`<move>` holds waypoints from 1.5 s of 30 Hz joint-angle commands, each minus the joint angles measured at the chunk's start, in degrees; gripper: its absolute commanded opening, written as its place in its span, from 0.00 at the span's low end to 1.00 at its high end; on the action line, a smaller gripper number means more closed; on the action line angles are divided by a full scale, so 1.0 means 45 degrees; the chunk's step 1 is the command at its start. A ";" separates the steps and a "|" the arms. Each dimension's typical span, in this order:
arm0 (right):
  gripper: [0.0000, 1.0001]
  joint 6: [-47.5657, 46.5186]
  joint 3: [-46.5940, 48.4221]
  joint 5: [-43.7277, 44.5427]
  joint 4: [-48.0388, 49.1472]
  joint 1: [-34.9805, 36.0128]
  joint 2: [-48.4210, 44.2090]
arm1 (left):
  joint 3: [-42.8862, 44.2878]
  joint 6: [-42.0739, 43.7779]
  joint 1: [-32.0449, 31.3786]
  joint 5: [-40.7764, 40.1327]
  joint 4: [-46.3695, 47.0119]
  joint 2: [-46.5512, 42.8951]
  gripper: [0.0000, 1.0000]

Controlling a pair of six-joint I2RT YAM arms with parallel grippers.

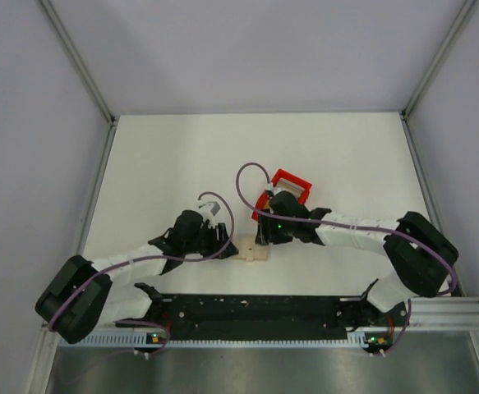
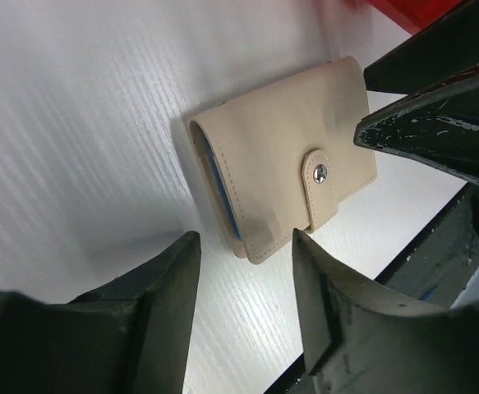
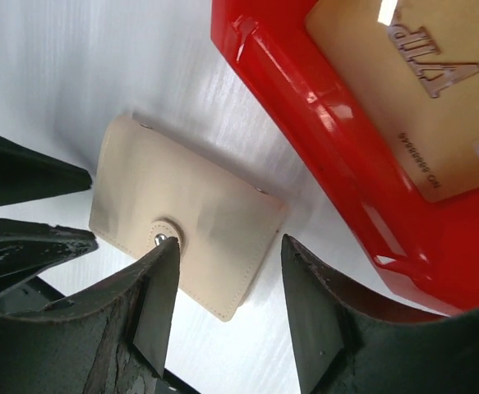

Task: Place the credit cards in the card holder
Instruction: Open the card holder at the center of the board.

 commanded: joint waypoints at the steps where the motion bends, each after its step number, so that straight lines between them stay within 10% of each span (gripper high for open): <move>1: 0.53 -0.0779 0.0388 0.1160 -0.0364 -0.0165 -0.1429 | 0.0170 0.0147 -0.0102 -0.1753 -0.0876 -0.1212 0.60; 5: 0.50 0.0174 -0.0313 -0.0008 0.0569 -0.0146 -0.2017 | 0.0950 0.0654 -0.0102 -0.2321 -0.0976 -0.1333 0.75; 13: 0.44 0.3147 -0.2326 -0.0541 0.2644 -0.0165 -0.1783 | 0.2497 0.0871 -0.0063 -0.1602 -0.1349 0.0777 0.72; 35: 0.49 0.0258 0.0992 -0.0678 0.1885 -0.0204 0.0911 | -0.0259 -0.1083 -0.0141 -0.0561 0.0414 -0.0139 0.53; 45: 0.52 -0.1169 0.0506 0.0930 0.0337 -0.0224 -0.1431 | 0.1380 0.0419 -0.0141 -0.3512 -0.2324 -0.1275 0.76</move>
